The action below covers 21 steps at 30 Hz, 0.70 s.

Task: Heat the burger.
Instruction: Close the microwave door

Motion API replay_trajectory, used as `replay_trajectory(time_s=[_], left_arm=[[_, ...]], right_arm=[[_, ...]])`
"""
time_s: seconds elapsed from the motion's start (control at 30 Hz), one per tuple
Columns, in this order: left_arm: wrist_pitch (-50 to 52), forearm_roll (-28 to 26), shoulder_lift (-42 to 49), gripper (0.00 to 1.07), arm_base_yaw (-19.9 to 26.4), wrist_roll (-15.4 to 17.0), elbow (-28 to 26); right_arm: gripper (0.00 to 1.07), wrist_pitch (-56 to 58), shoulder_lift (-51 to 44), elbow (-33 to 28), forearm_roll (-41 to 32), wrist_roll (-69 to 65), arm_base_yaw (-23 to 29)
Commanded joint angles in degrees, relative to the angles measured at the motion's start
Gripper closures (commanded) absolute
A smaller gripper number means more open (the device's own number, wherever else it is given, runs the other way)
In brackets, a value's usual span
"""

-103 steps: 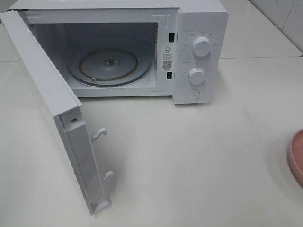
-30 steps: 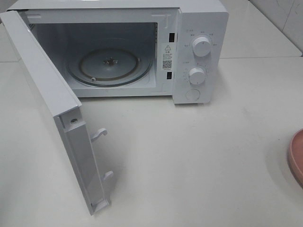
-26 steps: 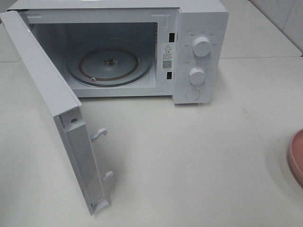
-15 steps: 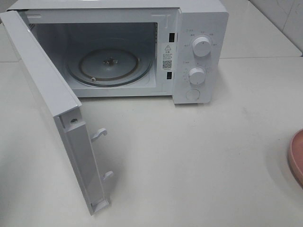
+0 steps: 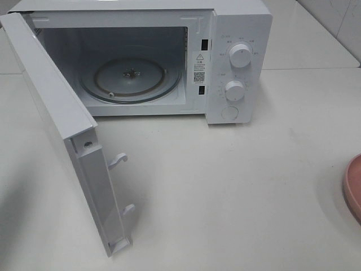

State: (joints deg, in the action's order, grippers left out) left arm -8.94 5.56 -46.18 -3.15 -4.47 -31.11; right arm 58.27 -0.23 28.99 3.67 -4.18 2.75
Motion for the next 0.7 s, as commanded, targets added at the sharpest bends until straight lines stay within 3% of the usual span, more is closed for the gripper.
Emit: replay_trajectory(time_s=[0.03, 0.17, 0.23, 0.37, 0.7], left_arm=[[6.42, -0.97, -2.35, 1.07, 0.11, 0.4, 1.78], [22.8, -1.32, -7.1, 1.07, 0.11, 0.4, 8.82], [25.5, -1.32, -7.91, 1.07, 0.11, 0.4, 10.2], [40.22, -1.26, -13.46, 1.07, 0.11, 0.4, 14.9], [53.29, -1.03, -25.9, 1.07, 0.11, 0.4, 16.04]], right_arm=[[0.32, -0.57, -1.55, -0.11, -0.06, 0.92, -0.17], [0.32, -0.57, -1.55, -0.11, -0.06, 0.92, -0.17], [0.32, -0.57, -1.55, -0.11, -0.06, 0.92, -0.17], [0.32, -0.57, -1.55, -0.11, -0.06, 0.92, -0.17], [0.32, -0.57, -1.55, -0.11, -0.06, 0.92, -0.17]])
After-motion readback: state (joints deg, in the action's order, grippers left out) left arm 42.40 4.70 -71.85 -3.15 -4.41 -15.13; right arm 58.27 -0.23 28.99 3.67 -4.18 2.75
